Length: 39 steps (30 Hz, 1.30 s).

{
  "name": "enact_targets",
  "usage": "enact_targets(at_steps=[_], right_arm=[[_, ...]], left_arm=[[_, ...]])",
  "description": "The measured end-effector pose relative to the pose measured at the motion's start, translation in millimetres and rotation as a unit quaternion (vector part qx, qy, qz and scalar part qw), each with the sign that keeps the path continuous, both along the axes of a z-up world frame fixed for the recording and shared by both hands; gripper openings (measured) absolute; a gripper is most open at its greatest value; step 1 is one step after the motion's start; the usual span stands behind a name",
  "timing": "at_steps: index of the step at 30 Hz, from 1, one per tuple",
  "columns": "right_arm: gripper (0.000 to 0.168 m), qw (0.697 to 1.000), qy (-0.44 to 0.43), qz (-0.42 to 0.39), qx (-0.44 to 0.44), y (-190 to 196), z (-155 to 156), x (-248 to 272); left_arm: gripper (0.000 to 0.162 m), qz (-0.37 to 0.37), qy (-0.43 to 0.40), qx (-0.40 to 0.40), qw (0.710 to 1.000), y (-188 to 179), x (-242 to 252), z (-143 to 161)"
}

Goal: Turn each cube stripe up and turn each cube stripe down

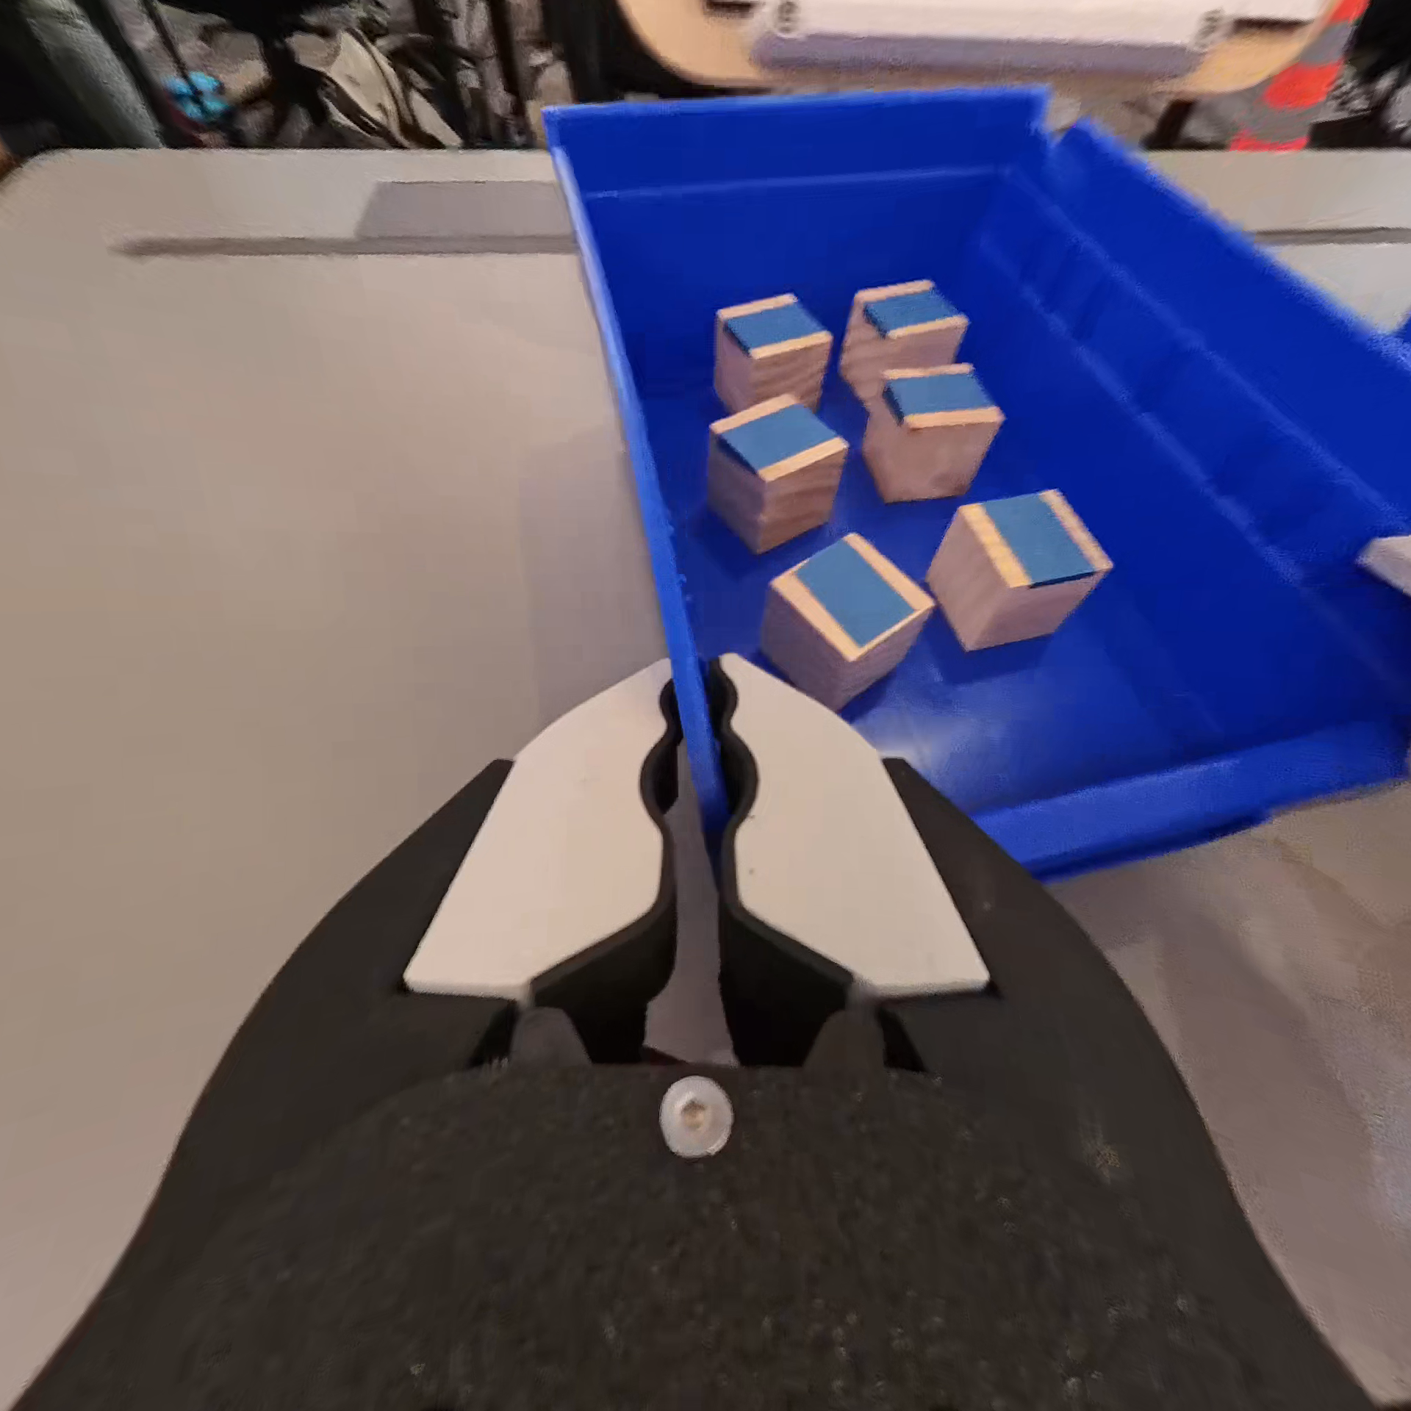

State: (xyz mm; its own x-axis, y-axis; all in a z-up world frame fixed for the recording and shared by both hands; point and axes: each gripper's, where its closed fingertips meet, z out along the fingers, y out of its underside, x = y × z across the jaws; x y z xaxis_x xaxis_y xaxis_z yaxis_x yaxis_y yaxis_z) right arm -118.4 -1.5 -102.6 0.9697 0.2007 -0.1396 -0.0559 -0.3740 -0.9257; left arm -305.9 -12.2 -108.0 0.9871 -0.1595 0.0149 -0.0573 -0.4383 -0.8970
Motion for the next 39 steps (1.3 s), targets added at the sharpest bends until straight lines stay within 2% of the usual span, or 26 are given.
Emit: enact_targets(at_steps=[4,7,10,13,15,18,20,21,22,23,24,25,26,27,29,30,31,33,34,36,37,39], right_arm=[[0.005,0.999,-0.002,0.008,0.050,-2,18,-75],[0.006,0.999,0.007,0.031,0.032,3,10,-137],[0.007,0.999,-0.010,0.034,0.020,5,-4,-185],[0.009,0.999,-0.020,0.022,0.014,5,-15,-207],[0.011,0.999,-0.018,0.025,0.013,6,-14,-209],[0.013,0.999,-0.014,0.041,0.011,8,-15,-210],[0.019,0.997,-0.002,0.083,-0.003,7,-14,-211],[0.022,0.992,-0.002,0.122,-0.018,3,-14,-212],[0.031,0.986,-0.008,0.159,-0.047,-3,-16,-208],[0.048,0.978,-0.015,0.192,-0.084,-13,-19,-198],[0.057,0.963,-0.025,0.241,-0.120,-28,-20,-187],[0.057,0.943,-0.042,0.296,-0.148,-46,-21,-172],[0.061,0.935,-0.053,0.312,-0.158,-53,-17,-149],[0.067,0.939,-0.055,0.307,-0.144,-55,-10,-122],[0.058,0.951,-0.062,0.291,-0.081,-55,8,-69],[0.058,0.961,-0.077,0.261,-0.045,-51,16,-40],[0.058,0.966,-0.094,0.239,-0.012,-48,21,-13],[0.060,0.973,-0.120,0.195,0.026,-47,26,34],[0.060,0.976,-0.122,0.178,0.040,-49,26,53],[0.060,0.981,-0.104,0.151,0.060,-55,23,80],[0.060,0.984,-0.090,0.141,0.062,-58,19,91],[0.061,0.988,-0.067,0.125,0.059,-65,9,108]], left_arm=[[0.003,0.025,0.012,0.035,0.999,2,-76,19],[0.003,0.027,0.003,0.029,0.999,6,-137,23],[0.003,0.038,0.008,0.018,0.999,15,-183,12],[0.003,0.033,-0.019,0.002,0.999,27,-202,-10],[0.003,0.018,-0.067,0.010,0.998,32,-203,-10],[0.004,0.029,-0.068,0.006,0.997,36,-202,-10],[0.006,0.028,-0.066,-0.001,0.997,36,-204,-11],[0.022,0.036,-0.066,-0.010,0.997,33,-207,-10],[0.052,0.073,-0.063,-0.016,0.995,25,-219,-4],[0.066,0.099,-0.058,-0.008,0.993,14,-228,7],[0.061,0.103,-0.059,0.014,0.993,2,-230,22],[0.055,0.092,-0.069,0.036,0.993,-10,-223,37],[0.056,0.073,-0.086,0.050,0.992,-22,-209,50],[0.061,0.043,-0.110,0.054,0.992,-30,-186,58],[0.073,-0.058,-0.173,0.023,0.983,-44,-118,61],[0.084,-0.135,-0.208,-0.011,0.969,-54,-74,59],[0.086,-0.216,-0.243,-0.044,0.945,-68,-30,59],[0.077,-0.314,-0.277,-0.080,0.905,-85,32,61],[0.068,-0.323,-0.267,-0.083,0.904,-83,50,57],[0.073,-0.268,-0.196,-0.062,0.941,-61,61,42],[0.068,-0.244,-0.155,-0.037,0.957,-51,62,36],[0.067,-0.195,-0.097,0.008,0.976,-41,60,31]])
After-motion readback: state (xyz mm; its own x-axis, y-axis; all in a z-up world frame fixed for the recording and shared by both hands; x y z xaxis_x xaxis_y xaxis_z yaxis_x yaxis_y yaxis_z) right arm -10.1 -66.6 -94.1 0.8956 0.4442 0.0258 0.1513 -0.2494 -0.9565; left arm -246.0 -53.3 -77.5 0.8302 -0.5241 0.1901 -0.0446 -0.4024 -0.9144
